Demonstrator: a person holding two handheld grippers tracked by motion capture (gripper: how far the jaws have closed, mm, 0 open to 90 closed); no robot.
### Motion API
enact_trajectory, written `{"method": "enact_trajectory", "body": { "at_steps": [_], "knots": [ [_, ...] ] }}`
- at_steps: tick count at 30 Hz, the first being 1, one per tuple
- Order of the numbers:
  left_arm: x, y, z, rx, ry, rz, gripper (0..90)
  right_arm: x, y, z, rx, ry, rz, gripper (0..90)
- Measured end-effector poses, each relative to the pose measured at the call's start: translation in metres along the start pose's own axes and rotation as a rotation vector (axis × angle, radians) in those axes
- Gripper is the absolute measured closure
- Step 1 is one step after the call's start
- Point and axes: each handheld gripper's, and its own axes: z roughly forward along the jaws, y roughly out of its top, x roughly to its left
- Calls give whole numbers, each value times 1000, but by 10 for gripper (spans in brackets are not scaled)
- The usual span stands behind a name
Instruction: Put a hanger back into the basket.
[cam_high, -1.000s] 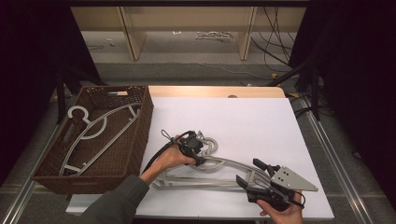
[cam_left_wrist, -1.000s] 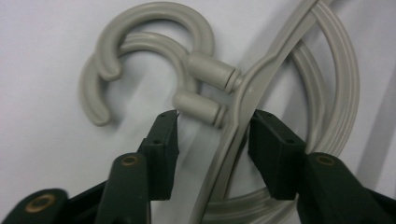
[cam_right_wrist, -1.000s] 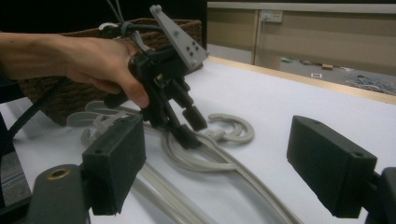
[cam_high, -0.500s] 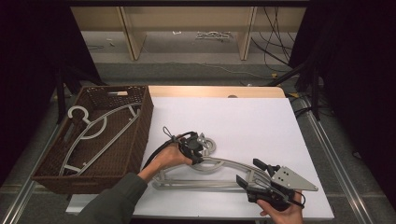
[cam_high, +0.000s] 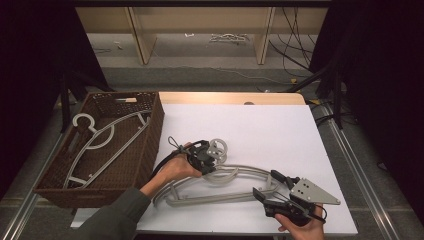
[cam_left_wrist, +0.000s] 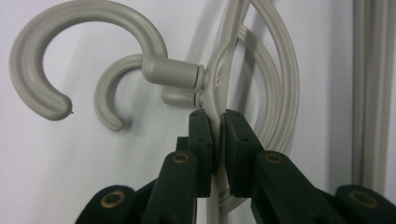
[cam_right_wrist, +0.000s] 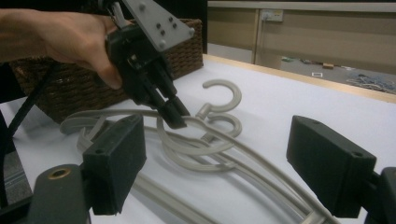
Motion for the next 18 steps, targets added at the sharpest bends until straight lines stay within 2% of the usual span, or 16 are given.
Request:
{"method": "enact_trajectory", "body": {
  "at_steps": [1,3,4,5,6,8,10,11,13,15,17,18],
  "knots": [
    [0,1,-5,-17,10,-14,824,0,-1,1,-10,-7,1,208],
    [-1,1,-7,-26,9,-26,824,0,0,-1,7,-2,2,208],
    [-1,2,-10,-40,9,-39,824,0,0,0,-11,-4,-1,208],
    [-2,3,-16,-50,20,-39,825,0,0,0,-1,1,2,208],
    [-2,4,-19,-59,21,-48,826,0,-1,1,-13,2,4,207],
    [-3,5,-25,-90,26,-78,826,0,0,0,-7,4,4,207],
    [-2,6,-28,-89,23,-71,826,0,0,0,0,3,1,208],
    [-2,7,-31,-101,26,-80,826,0,-1,1,-15,3,6,207],
    [1,10,-41,-118,54,-96,827,0,0,1,-11,4,3,206],
    [2,11,-44,-124,53,-95,827,0,-1,1,-9,5,4,206],
    [4,16,-53,-151,64,-104,827,0,0,1,-14,3,4,206],
    [5,17,-57,-163,67,-112,827,0,0,0,1,4,4,205]
  ]
}}
